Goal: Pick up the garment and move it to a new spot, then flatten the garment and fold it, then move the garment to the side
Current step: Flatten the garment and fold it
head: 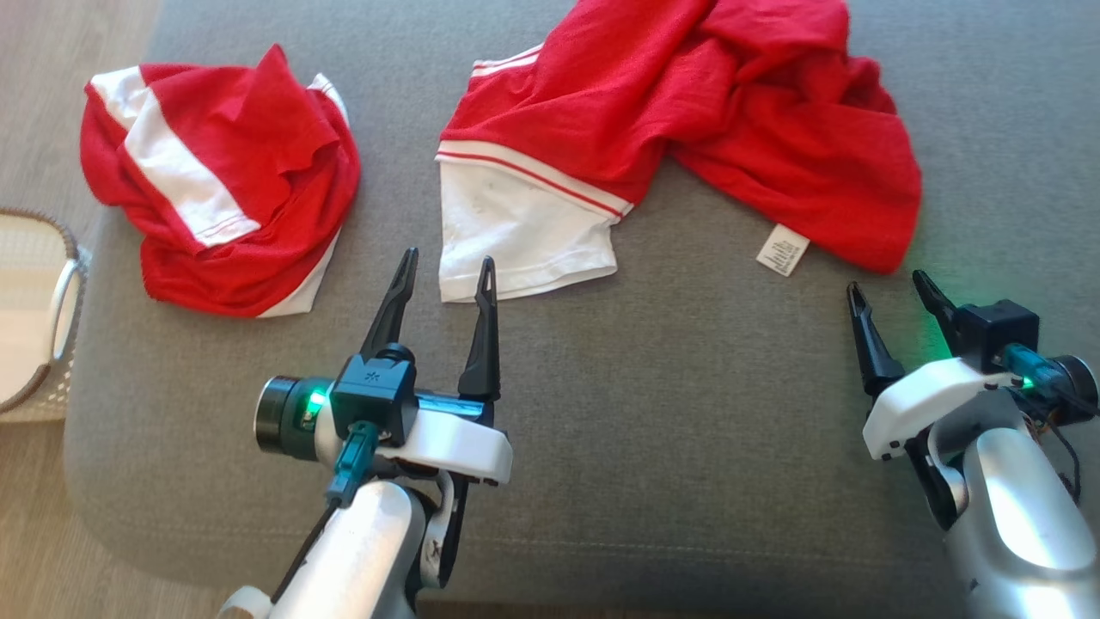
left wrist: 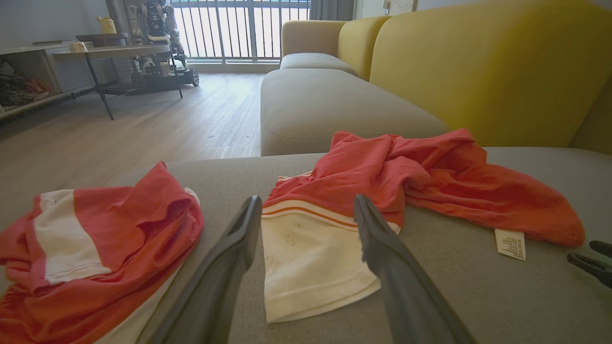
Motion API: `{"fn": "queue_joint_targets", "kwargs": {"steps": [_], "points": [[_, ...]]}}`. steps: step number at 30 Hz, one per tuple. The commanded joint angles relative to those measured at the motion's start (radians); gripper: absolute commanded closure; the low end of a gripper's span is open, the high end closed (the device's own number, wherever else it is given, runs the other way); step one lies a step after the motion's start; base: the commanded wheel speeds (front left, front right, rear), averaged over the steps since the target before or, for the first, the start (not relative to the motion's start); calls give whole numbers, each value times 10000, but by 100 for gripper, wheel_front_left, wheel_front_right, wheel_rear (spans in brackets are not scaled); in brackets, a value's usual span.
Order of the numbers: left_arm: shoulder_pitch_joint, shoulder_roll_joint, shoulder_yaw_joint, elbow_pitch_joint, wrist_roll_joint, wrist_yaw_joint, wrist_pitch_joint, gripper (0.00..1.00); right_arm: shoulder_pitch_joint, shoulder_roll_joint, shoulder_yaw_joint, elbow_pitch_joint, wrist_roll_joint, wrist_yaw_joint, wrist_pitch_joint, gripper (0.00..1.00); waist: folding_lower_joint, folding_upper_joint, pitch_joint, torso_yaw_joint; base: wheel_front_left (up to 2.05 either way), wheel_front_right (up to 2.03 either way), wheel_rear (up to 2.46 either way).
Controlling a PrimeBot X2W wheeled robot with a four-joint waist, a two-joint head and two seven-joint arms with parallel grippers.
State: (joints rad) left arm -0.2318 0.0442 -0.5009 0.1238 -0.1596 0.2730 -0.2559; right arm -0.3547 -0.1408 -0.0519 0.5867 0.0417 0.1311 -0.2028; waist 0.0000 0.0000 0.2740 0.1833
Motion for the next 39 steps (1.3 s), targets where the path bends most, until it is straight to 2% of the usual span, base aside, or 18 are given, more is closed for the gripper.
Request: {"fn": "queue_joint_targets", "kwargs": {"steps": [1, 14, 16, 26, 39], "points": [[-391, 60, 276, -369, -4, 46, -59, 0, -263, -68, 193, -128, -120, -4, -153, 0, 0, 0, 91, 103, 0, 0, 0], [-646, 60, 101, -350, -91, 165, -59, 0, -1138, -102, 378, 780, -594, -4, -475, 0, 0, 0, 517, 323, 0, 0, 0], [-690, 60, 60, -247, -81, 168, -59, 0, -1206, -132, 422, 886, -553, -4, -494, 100, 0, 0, 550, 322, 0, 0, 0], [-736, 60, -87, 904, -94, 68, -59, 0, -1214, -323, 336, 736, -504, -4, -565, 100, 0, 0, 350, 27, 0, 0, 0], [-803, 60, 342, 1860, -514, 20, -59, 0, -589, -551, 190, -424, -311, -4, -410, 100, 0, 0, -47, -782, 0, 0, 0]]}}
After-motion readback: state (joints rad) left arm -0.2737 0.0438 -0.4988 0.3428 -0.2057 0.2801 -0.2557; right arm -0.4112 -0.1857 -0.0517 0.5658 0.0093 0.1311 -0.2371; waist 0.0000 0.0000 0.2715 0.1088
